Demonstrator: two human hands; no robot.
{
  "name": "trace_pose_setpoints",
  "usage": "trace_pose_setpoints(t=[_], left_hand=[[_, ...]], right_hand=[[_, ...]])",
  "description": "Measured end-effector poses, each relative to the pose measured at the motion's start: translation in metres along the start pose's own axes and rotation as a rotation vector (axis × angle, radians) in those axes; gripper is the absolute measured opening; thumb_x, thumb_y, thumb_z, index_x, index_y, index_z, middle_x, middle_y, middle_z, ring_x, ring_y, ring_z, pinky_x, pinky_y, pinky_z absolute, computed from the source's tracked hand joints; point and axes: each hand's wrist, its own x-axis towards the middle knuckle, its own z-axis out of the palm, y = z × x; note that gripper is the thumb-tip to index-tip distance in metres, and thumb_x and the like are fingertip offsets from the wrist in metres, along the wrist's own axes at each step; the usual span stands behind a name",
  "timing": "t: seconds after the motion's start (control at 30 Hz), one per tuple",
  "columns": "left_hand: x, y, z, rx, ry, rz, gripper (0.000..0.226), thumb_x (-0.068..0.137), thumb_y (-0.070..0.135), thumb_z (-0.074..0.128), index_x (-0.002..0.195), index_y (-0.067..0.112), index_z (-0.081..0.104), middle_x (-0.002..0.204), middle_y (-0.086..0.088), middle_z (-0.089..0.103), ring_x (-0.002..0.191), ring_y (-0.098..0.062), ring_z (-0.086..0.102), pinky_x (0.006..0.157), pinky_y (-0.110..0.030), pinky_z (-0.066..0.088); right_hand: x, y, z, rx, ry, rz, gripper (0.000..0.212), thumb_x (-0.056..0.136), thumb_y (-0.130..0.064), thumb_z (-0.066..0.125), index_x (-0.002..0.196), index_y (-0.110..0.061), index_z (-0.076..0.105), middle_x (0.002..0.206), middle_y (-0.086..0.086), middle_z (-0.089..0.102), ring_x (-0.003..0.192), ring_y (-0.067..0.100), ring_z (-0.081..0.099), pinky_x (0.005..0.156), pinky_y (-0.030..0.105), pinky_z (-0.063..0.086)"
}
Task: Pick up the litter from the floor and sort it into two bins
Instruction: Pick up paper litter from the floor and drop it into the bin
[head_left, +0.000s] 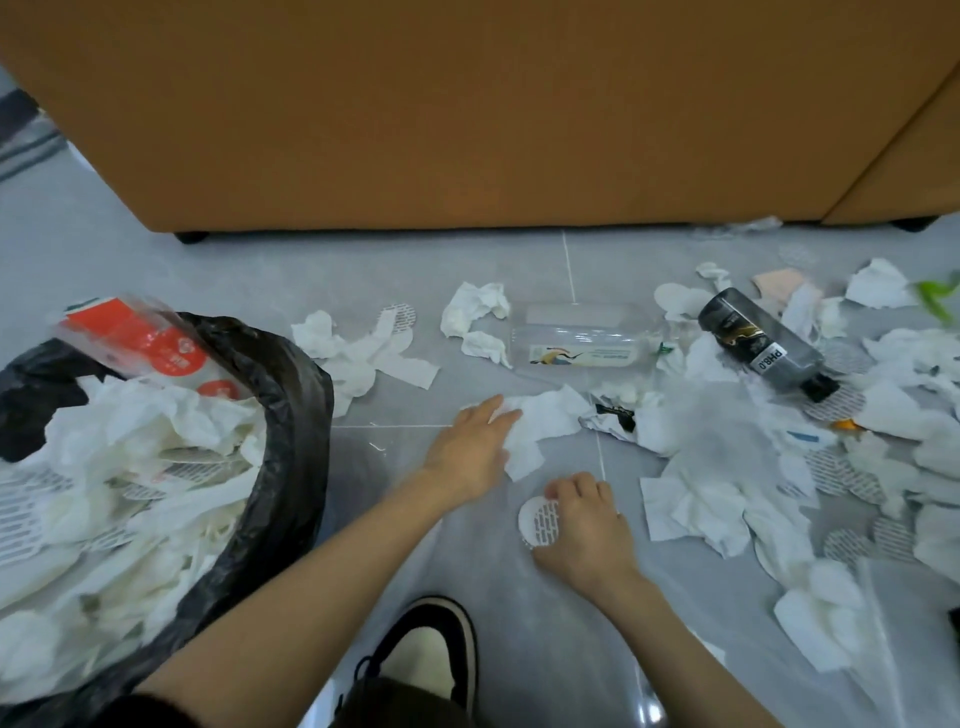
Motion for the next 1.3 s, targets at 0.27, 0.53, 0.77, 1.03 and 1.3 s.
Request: trace_pose_setpoints(t=[0.27, 0.53, 0.77, 1.03, 1.3], left_hand=[[0.010, 0.007, 0.029, -0.037, 0.094, -0.002, 0.039, 0.091, 0.015, 0.054, 0.129, 0.021, 0.050, 0.132, -0.003, 0.042, 0.119, -0.025, 0.040, 0.097, -0.035, 0.039], [-0.007, -0.002, 0.039, -0.251, 0.141, -0.103, 0.053, 0.090, 0.003, 0.045, 0.139, 0.023, 0.036, 0.127, -0.008, 0.042, 0.116, -0.025, 0.042, 0.098, -0.030, 0.036], [-0.013, -0.006, 0.041, -0.357, 0.179, -0.118, 0.044, 0.085, -0.003, 0.048, 0.120, 0.021, 0.057, 0.117, -0.007, 0.048, 0.111, -0.022, 0.048, 0.091, -0.018, 0.032], [-0.031, -0.001, 0.032, -0.517, 0.331, -0.179, 0.036, 0.086, 0.001, 0.053, 0.116, 0.021, 0.060, 0.105, -0.002, 0.047, 0.098, -0.021, 0.055, 0.078, -0.011, 0.032], [-0.063, 0.022, -0.029, -0.658, 0.574, -0.102, 0.030, 0.088, 0.008, 0.056, 0.109, 0.027, 0.063, 0.096, 0.005, 0.051, 0.067, 0.000, 0.051, 0.070, -0.005, 0.039]], right_hand=[[-0.013, 0.035, -0.008, 0.201, 0.026, 0.172, 0.081, 0.060, -0.036, 0.082, 0.124, -0.021, 0.034, 0.121, 0.002, 0.035, 0.115, 0.023, 0.033, 0.083, 0.031, 0.039], [-0.013, 0.032, -0.007, 0.228, -0.029, 0.074, 0.070, 0.072, -0.031, 0.076, 0.134, -0.036, 0.043, 0.122, 0.000, 0.031, 0.117, 0.021, 0.032, 0.100, 0.026, 0.034], [-0.009, 0.025, -0.007, 0.125, -0.073, 0.073, 0.053, 0.066, -0.023, 0.080, 0.110, -0.024, 0.050, 0.114, -0.002, 0.042, 0.099, 0.019, 0.040, 0.082, 0.026, 0.038], [-0.007, 0.020, -0.008, 0.094, -0.129, 0.109, 0.042, 0.069, -0.021, 0.077, 0.099, -0.021, 0.047, 0.106, 0.001, 0.053, 0.099, 0.020, 0.052, 0.070, 0.027, 0.042], [-0.007, 0.000, -0.042, 0.376, -0.076, 0.116, 0.010, 0.095, -0.021, 0.051, 0.092, -0.013, 0.047, 0.103, 0.011, 0.062, 0.099, 0.027, 0.058, 0.077, 0.030, 0.042]])
